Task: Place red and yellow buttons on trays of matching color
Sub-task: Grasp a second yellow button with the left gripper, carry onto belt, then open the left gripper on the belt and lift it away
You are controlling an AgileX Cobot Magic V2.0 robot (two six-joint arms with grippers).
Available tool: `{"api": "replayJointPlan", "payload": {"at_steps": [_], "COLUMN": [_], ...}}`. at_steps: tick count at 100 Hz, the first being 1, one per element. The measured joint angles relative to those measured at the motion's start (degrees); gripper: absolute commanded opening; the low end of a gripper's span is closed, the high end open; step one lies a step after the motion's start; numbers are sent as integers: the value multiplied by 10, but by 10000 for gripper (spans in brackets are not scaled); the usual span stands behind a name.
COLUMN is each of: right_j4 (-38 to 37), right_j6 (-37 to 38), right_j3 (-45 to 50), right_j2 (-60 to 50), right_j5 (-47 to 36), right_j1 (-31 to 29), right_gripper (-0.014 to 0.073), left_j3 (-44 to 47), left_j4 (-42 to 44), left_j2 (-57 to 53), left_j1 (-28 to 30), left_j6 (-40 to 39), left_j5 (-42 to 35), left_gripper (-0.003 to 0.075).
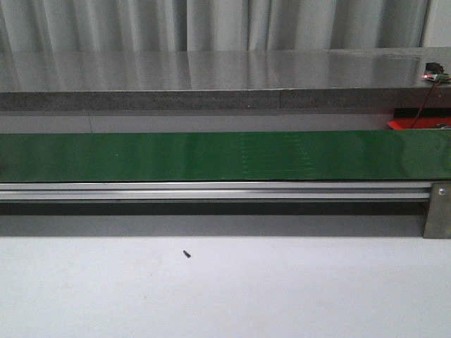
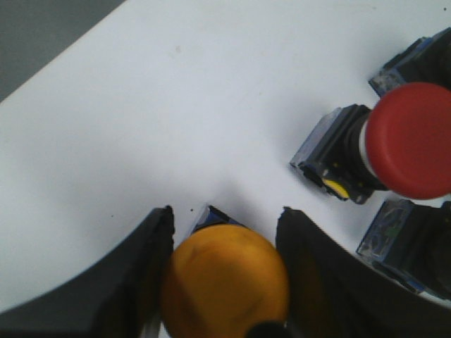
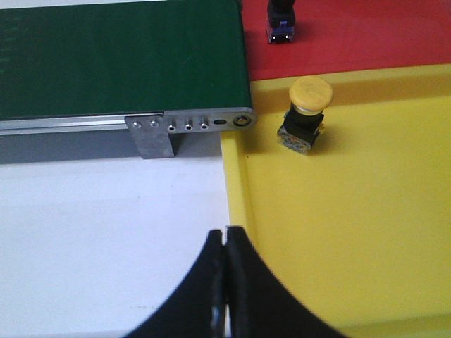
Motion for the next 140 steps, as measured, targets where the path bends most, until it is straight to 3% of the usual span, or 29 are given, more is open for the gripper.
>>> {"api": "replayJointPlan", "payload": {"at_steps": [38,66,97,140], "right_j4": [0,0,0,0], "right_j6": [0,0,0,0], "right_j3": [0,0,0,0], "right_j2": [0,0,0,0], "right_j5": [0,0,0,0], "right_j1": [0,0,0,0], "right_gripper": [-59,-59,-59,-59], "left_j3": [0,0,0,2], "left_j4": [0,2,2,-2], "left_j2": [-133,-184,-188,-141], "left_j1": [-5,-76,-161,-182], "left_j6": [0,2,2,2], "left_j5": [40,70,90,89], "left_gripper": [169,169,169,169]}}
